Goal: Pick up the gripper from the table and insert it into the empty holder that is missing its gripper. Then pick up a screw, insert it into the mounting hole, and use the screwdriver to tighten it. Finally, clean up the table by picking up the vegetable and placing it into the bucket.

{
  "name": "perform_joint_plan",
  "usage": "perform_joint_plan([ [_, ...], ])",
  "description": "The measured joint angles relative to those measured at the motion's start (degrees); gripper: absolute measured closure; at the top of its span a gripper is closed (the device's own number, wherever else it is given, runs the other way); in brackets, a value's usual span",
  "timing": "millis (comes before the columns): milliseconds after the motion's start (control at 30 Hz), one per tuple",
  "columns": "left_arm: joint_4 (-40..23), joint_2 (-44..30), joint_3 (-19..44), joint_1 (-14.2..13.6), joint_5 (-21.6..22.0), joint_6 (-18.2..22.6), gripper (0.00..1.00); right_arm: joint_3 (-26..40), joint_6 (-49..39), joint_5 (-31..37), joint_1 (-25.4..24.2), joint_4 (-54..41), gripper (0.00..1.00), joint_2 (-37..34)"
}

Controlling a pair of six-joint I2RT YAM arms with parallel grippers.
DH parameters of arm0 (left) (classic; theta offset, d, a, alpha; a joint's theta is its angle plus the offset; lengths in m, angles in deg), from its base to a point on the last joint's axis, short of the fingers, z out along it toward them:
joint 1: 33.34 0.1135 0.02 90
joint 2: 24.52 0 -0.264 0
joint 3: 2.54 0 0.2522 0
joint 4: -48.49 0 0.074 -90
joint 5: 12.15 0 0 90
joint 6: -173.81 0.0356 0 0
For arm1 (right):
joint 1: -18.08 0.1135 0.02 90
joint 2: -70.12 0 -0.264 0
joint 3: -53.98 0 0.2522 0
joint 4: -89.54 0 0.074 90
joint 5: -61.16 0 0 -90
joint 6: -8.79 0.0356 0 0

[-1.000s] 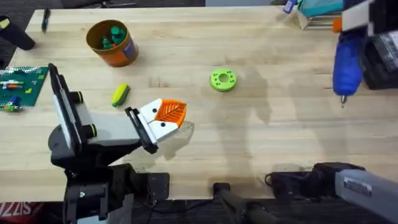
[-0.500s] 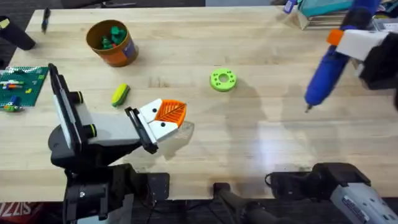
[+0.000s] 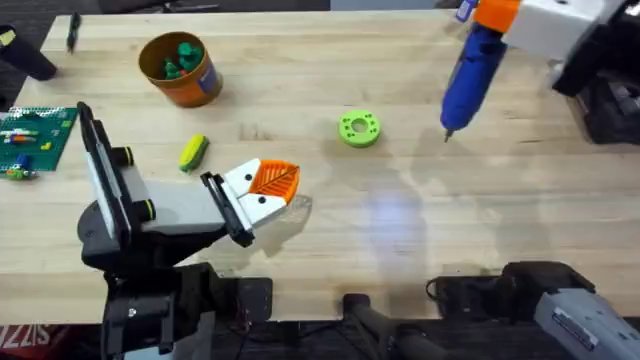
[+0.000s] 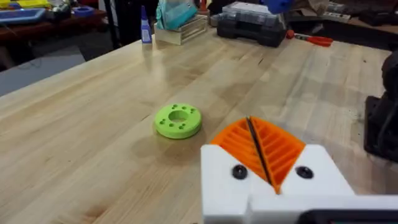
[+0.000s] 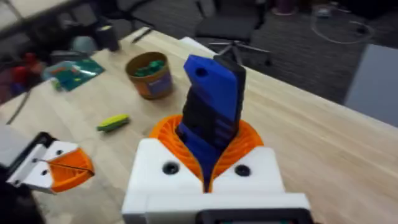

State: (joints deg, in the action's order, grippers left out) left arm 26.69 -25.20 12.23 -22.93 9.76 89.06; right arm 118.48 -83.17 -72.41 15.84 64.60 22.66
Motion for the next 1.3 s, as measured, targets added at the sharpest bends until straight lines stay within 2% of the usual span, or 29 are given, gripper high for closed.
perform_joint_plan([
  [233, 0.02, 0.02, 0.00, 0.00, 0.00, -0.02, 0.999, 0.00, 3.69, -9.29, 0.59, 6.39, 0.974, -6.41],
  [400, 0.00, 0.01, 0.00, 0.00, 0.00, 0.00, 0.999, 0.00, 5.03, -13.00, 2.68, 9.09, 0.974, -8.46],
  [600, 0.01, 0.01, 0.00, 0.00, 0.00, -0.02, 0.999, -0.18, 5.39, -14.36, 6.02, 6.90, 0.974, -7.58],
  [733, 0.02, 0.02, 0.00, 0.00, 0.00, -0.02, 0.999, -4.11, 5.47, -12.86, 7.81, 8.36, 0.974, -2.26],
  [833, 0.02, 0.02, 0.00, 0.00, 0.00, -0.01, 0.999, -8.45, 6.76, -11.66, 8.94, 16.07, 0.974, 1.65],
  [933, 0.02, 0.00, 0.00, 0.00, 0.00, 0.00, 0.999, -10.31, 7.57, -11.25, 10.41, 24.65, 0.974, 2.33],
  [1300, 0.02, 0.00, 0.00, 0.00, 0.02, -0.02, 0.999, -10.64, 6.67, -11.08, 21.90, 48.50, 0.974, -5.96],
])
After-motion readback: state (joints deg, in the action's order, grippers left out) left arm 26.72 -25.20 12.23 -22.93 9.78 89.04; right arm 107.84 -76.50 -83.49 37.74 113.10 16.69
